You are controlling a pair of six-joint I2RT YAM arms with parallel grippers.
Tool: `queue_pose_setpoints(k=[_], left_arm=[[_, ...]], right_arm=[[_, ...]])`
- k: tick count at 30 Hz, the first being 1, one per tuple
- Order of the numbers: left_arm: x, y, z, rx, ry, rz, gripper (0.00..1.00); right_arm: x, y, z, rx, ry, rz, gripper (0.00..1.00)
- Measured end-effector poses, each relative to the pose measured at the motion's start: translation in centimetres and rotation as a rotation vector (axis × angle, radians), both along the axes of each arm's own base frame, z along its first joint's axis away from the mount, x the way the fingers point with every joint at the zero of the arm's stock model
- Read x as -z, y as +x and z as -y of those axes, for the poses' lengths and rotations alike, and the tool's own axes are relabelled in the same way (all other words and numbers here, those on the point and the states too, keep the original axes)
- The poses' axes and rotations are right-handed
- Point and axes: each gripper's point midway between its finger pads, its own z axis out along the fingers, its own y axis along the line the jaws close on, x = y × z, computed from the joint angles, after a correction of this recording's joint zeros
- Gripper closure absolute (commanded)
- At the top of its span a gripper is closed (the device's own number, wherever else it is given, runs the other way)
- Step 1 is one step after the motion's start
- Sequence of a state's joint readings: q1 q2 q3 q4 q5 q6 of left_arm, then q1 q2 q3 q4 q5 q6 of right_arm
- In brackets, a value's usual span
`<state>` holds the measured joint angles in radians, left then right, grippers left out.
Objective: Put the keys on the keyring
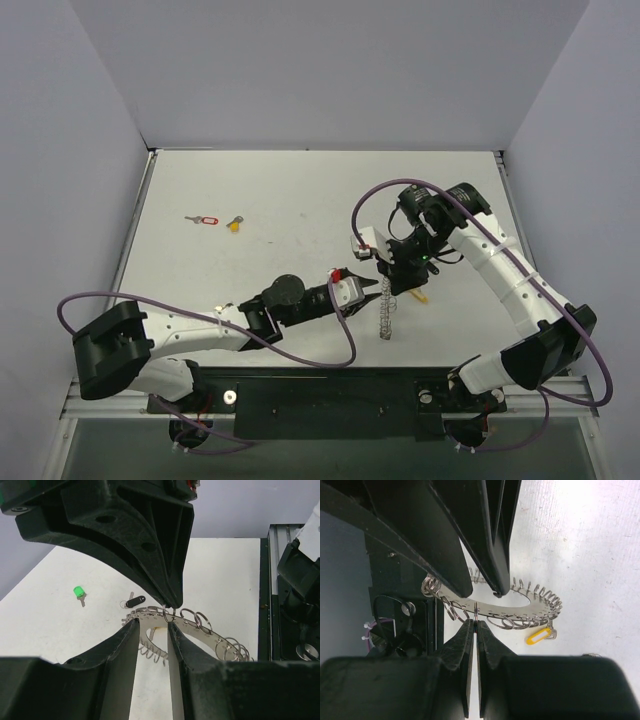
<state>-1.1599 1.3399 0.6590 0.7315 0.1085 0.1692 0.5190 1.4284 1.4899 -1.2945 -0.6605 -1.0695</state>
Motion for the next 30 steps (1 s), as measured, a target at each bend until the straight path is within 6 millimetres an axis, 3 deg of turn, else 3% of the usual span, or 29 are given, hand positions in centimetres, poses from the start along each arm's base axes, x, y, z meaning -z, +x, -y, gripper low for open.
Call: queue_pose_setpoints(k=[22,25,28,30], left_arm=[[0.8,0.0,2.0,0.033,-0.039,-0.069,0.66],[0.8,-0.1,2.1,0.039,-0.041,-0.072,0.73],[0.8,-0.2,2.2,0.047,-0.042,-0.078,1.0],[0.7,-0.2,2.2,0.047,-0.045,-0.083,1.0]], right_arm=[[0.2,0.0,-0.2,0.002,0.002,-0.017,1.0],[0.2,0.0,-0.2,0.001,0.002,-0.017,1.0],[0.2,0.0,-0.2,-0.001,0.002,-0.016,1.0],[0.2,-0.2,-0.1,-0.002,0.0,-0.023,0.99]])
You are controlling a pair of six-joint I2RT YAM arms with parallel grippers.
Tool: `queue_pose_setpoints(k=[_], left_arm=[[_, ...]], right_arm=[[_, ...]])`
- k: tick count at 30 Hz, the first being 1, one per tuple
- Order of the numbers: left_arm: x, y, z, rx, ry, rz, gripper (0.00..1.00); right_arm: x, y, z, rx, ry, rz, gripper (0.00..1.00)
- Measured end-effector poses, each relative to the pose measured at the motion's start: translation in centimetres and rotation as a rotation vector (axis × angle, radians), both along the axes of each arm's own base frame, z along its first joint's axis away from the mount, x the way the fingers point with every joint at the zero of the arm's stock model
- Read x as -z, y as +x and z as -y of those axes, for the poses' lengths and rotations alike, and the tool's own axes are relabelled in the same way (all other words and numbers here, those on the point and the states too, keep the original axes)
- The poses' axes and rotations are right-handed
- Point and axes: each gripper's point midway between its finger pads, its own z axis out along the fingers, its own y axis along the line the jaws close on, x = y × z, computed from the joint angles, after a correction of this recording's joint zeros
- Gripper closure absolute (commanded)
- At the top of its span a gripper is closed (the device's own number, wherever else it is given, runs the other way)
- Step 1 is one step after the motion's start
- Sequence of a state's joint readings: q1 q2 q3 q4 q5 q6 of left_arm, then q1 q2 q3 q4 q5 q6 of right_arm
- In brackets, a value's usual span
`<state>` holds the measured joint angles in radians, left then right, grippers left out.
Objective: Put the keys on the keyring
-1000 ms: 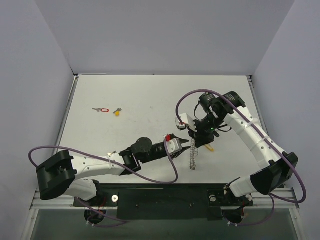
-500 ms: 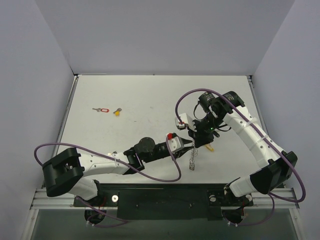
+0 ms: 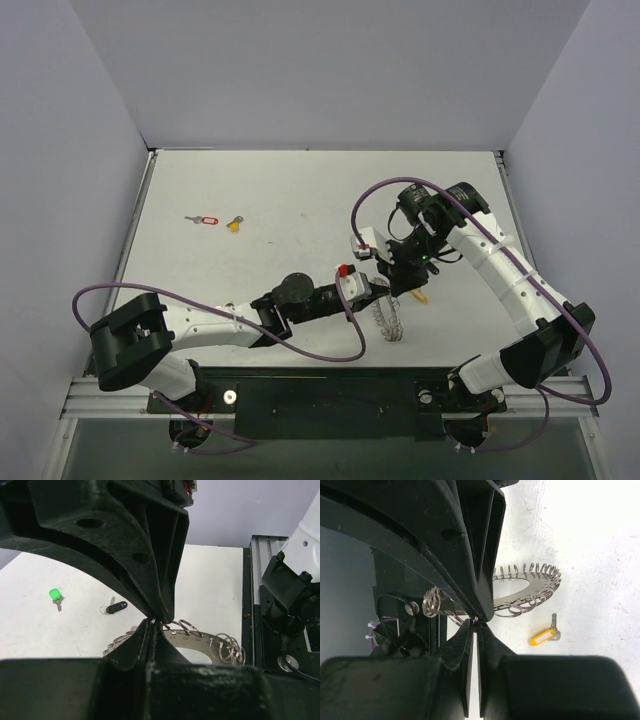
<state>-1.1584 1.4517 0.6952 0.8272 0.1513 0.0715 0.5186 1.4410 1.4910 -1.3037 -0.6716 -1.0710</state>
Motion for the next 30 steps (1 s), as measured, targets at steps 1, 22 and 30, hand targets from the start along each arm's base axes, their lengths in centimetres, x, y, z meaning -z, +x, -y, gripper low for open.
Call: queue_pose_setpoints(k=[1,22,30], left_arm=[[0.0,0.0,0.0,0.002,-0.001,-0.003,1.0],[-2.3,-0.2,-4.2,0.016,-0.235,-0.084,1.0],[-4.1,-0.5,-4.5,0.031,-0.306,-0.107,1.0]], right_arm=[[0.0,0.0,0.0,0.0,-0.001,-0.001,0.96],[-3.3,2.0,0.1,-0.092,0.336,0.17,0.66],[-2.5,2.4,-1.5,-0.161,0.424,0.145,0.78]])
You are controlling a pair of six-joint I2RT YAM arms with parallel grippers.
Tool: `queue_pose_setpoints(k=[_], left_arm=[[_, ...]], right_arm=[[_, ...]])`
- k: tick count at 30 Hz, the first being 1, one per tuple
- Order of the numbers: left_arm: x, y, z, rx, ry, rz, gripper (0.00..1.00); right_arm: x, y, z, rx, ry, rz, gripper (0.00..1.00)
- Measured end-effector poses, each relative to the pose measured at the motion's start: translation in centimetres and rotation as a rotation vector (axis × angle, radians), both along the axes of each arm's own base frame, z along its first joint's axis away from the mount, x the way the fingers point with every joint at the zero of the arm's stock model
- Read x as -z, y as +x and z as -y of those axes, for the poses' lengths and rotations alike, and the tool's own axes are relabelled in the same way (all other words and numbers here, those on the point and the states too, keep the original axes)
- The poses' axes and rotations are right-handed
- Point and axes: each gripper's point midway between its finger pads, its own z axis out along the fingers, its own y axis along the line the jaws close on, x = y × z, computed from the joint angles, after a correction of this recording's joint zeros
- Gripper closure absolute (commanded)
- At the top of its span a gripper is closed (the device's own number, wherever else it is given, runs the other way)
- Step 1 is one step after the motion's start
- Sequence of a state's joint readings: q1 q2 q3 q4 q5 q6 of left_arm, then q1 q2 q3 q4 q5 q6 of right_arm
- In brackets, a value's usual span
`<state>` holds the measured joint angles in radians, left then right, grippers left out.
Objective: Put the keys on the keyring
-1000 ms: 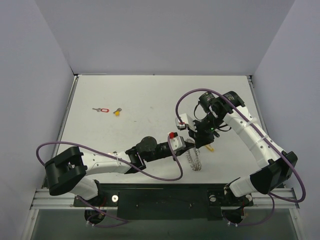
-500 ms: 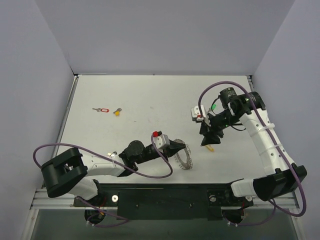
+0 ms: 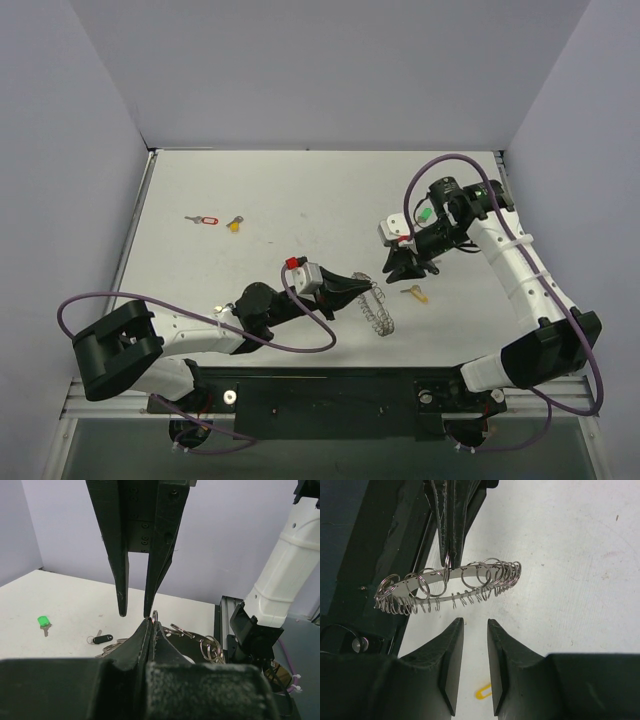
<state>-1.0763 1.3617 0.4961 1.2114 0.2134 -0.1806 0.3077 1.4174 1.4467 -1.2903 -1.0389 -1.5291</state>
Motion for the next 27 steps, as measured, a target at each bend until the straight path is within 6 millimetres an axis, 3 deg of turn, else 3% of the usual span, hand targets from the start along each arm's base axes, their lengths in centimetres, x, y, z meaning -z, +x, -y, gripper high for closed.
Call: queue_pose_setpoints(k=[11,27], left_arm=[[-0.3,-0.2,0.0,0.014,-0.024,-0.031,1.0],[0.1,0.2,0.2,-0.004,-0.022,-0.048,1.0]], right_arm=[[1.0,-1.4,-1.1,-0.056,0.018,-0.029,0.78],[0.3,-2.9,-1.9,-0.061,0.087,-0.053,0.72]])
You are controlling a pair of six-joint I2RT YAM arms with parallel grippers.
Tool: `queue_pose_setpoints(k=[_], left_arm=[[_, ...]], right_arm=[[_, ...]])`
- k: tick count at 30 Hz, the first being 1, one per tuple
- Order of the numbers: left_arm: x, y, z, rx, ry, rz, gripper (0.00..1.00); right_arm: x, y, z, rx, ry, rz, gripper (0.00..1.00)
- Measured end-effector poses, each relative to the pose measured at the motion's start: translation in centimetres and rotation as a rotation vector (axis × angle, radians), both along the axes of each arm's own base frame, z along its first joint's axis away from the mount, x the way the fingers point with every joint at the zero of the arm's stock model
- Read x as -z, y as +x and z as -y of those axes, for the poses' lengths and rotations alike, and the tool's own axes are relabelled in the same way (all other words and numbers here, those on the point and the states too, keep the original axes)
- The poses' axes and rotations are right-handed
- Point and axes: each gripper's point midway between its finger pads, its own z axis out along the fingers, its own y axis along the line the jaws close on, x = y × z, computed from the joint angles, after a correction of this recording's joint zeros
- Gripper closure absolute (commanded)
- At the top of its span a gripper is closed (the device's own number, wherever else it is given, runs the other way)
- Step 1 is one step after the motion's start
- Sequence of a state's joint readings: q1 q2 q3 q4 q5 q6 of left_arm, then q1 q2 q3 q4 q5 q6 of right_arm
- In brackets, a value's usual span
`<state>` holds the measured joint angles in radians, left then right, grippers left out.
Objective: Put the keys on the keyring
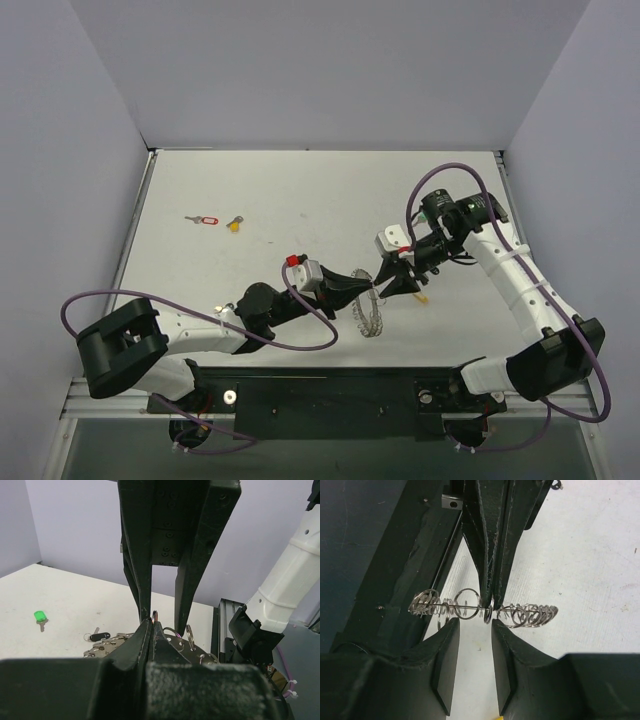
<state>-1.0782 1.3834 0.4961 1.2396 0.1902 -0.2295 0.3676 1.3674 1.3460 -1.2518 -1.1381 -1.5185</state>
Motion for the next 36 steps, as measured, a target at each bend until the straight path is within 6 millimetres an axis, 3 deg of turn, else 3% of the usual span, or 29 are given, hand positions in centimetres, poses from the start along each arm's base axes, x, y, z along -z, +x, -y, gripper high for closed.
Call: queue_pose_setpoints(k=[17,36], left_arm=[[0.4,0.1,0.16,0.0,0.003,-0.014,1.0],[0.75,-0.45,0.48,0.04,0.0,-0.047,1.0]], right_arm=[[-0.77,-0.35,-0.15,0.012,0.033,-0.009,0.78],[-0.69,-0.25,-0.12,0.02,0.026,-0.013,1.0]])
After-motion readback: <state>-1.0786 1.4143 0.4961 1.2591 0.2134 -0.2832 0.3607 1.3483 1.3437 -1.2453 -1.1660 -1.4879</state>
